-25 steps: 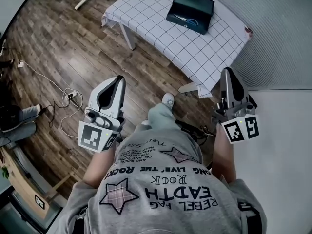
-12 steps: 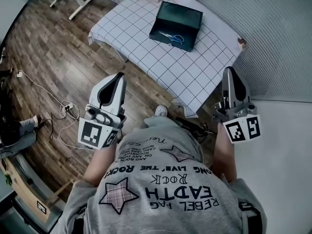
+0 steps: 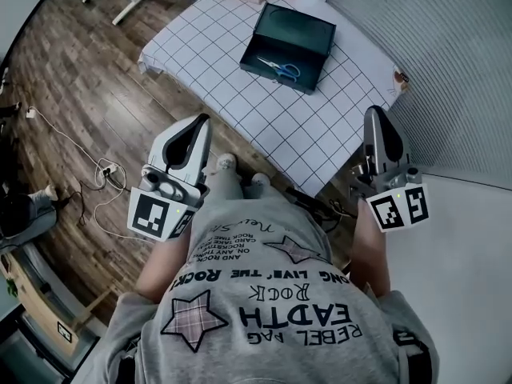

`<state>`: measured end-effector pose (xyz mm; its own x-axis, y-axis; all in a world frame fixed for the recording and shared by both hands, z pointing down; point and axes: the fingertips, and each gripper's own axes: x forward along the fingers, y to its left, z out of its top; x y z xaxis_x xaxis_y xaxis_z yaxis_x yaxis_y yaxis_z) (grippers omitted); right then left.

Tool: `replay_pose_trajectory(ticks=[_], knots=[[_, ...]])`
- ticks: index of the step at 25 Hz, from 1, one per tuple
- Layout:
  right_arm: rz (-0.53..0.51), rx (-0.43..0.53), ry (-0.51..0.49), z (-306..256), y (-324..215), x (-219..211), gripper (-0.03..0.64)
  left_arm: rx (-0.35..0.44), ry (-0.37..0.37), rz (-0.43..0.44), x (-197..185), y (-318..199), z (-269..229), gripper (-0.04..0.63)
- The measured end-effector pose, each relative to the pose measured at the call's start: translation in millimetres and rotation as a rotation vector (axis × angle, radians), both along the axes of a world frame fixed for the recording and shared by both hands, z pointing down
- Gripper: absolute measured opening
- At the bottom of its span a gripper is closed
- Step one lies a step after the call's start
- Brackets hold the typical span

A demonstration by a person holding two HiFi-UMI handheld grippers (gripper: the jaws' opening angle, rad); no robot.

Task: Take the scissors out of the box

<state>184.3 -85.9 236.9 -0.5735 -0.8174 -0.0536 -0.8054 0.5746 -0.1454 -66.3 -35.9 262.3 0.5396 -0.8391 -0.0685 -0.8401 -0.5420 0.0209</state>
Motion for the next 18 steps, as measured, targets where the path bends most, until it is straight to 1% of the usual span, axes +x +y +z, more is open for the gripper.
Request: replay_pose_trajectory(ticks=[3, 6, 8, 11, 12, 15, 18], knots=[[0.003, -0.004, 0.011, 2, -16, -5, 0.015, -0.001, 0.004, 0.011, -3, -20, 2, 0.003], [0.038, -0.002, 0.008, 0, -34, -7, 0.015, 0.013, 0.008, 0.047, -6, -47, 0, 0.003], [0.068, -0.006, -0.012, -2, -43, -9, 0.015, 0.01, 0.0, 0.099, -6, -66, 0, 0.003], [0.112, 0.015, -0.04, -8, -59, -14, 0.014, -0.024, -0.016, 0.206, -2, -94, 6, 0.003], [0.126, 0.027, -0.04, -10, -66, -16, 0.014, -0.027, -0.019, 0.23, -1, -104, 7, 0.003], [0.175, 0.047, -0.026, -13, -85, -24, 0.014, 0.004, -0.021, 0.277, -3, -134, 5, 0.003], [0.261, 0.083, -0.01, -16, -92, -27, 0.014, -0.013, -0.011, 0.336, -6, -156, 8, 0.003]])
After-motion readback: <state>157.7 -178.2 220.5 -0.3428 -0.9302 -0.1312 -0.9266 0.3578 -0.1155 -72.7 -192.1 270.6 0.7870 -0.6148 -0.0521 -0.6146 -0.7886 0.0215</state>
